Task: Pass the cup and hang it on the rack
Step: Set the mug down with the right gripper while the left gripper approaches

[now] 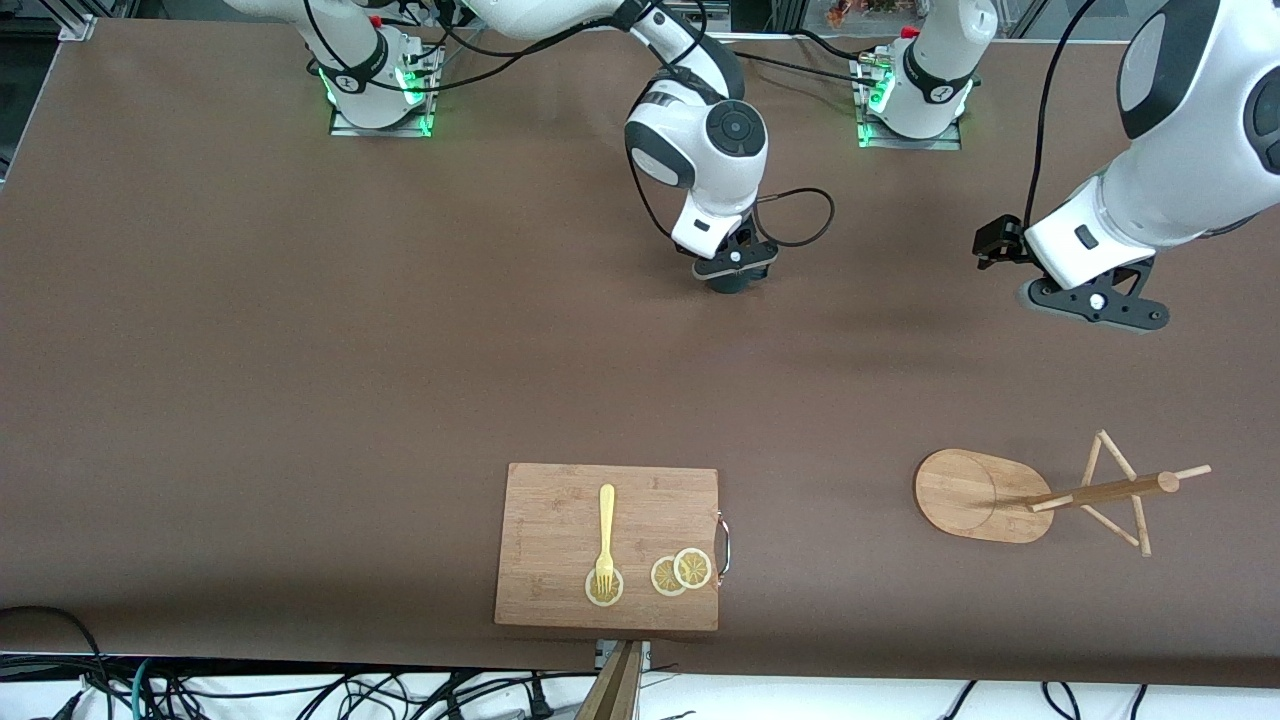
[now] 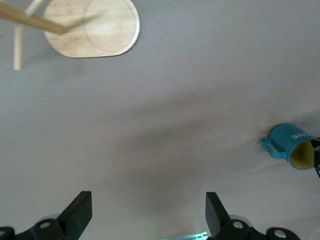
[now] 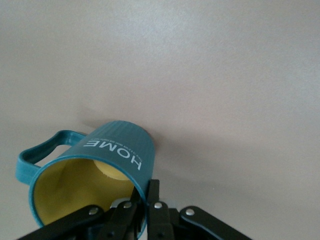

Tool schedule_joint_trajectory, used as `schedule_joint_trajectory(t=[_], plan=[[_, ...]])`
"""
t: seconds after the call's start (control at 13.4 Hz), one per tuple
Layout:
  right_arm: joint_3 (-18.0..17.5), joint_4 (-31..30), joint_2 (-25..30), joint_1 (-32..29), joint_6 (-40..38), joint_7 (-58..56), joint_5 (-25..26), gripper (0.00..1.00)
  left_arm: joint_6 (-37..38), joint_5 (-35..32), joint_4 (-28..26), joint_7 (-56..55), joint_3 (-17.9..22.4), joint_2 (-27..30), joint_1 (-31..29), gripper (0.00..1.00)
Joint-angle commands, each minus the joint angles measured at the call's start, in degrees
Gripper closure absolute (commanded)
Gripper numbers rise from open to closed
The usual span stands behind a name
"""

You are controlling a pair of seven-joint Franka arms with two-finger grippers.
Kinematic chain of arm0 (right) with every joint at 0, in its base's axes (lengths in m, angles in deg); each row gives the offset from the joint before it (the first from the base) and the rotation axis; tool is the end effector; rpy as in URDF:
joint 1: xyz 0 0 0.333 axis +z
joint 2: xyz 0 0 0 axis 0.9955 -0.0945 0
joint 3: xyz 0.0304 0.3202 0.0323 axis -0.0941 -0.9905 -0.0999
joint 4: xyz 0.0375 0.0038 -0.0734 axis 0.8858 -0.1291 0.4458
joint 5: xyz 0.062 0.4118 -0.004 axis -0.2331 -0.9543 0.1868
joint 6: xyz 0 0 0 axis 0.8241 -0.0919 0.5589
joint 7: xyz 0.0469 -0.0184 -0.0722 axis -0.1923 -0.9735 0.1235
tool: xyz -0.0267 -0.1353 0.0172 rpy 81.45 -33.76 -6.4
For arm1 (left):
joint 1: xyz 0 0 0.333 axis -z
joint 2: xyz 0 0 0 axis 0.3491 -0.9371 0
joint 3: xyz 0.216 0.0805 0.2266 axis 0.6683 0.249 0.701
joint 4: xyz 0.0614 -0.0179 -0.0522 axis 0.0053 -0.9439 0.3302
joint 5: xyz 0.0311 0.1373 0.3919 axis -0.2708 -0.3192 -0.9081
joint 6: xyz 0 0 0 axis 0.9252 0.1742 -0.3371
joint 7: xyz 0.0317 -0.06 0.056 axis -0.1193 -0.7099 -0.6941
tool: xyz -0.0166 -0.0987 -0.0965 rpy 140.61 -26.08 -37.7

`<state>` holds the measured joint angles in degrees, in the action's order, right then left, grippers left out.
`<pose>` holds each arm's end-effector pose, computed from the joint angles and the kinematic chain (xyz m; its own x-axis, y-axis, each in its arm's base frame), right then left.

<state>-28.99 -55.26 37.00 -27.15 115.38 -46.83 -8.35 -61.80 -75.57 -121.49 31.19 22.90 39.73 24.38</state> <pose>0.3929 0.6636 0.2121 0.9614 0.2719 -0.0419 0.2714 -0.9623 -0.0159 0.5821 -0.0835 0.4952 0.9421 -0.2629 -0.2080 -0.2666 -0.9638 0.0107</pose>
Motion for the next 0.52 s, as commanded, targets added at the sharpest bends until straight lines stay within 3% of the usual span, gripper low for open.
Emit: schedule_joint_trajectory(t=[0.0, 0.37, 0.45], plan=[[0.0, 1.5, -1.3, 0.2, -0.3, 0.4, 1.8, 0.87, 1.3, 2.9, 1.2, 8.3, 0.3, -1.3, -2.5, 0.00], [0.3, 1.7, 1.5, -0.5, -3.9, 0.1, 0.9, 0.65, 0.9, 6.4, 0.1, 18.3, 0.3, -2.1, -3.7, 0.00], [0.5, 1.8, 3.0, -0.9, -6.1, 0.1, 0.8, 0.47, 0.9, 8.1, -1.0, 21.7, 0.2, -2.1, -3.8, 0.00]])
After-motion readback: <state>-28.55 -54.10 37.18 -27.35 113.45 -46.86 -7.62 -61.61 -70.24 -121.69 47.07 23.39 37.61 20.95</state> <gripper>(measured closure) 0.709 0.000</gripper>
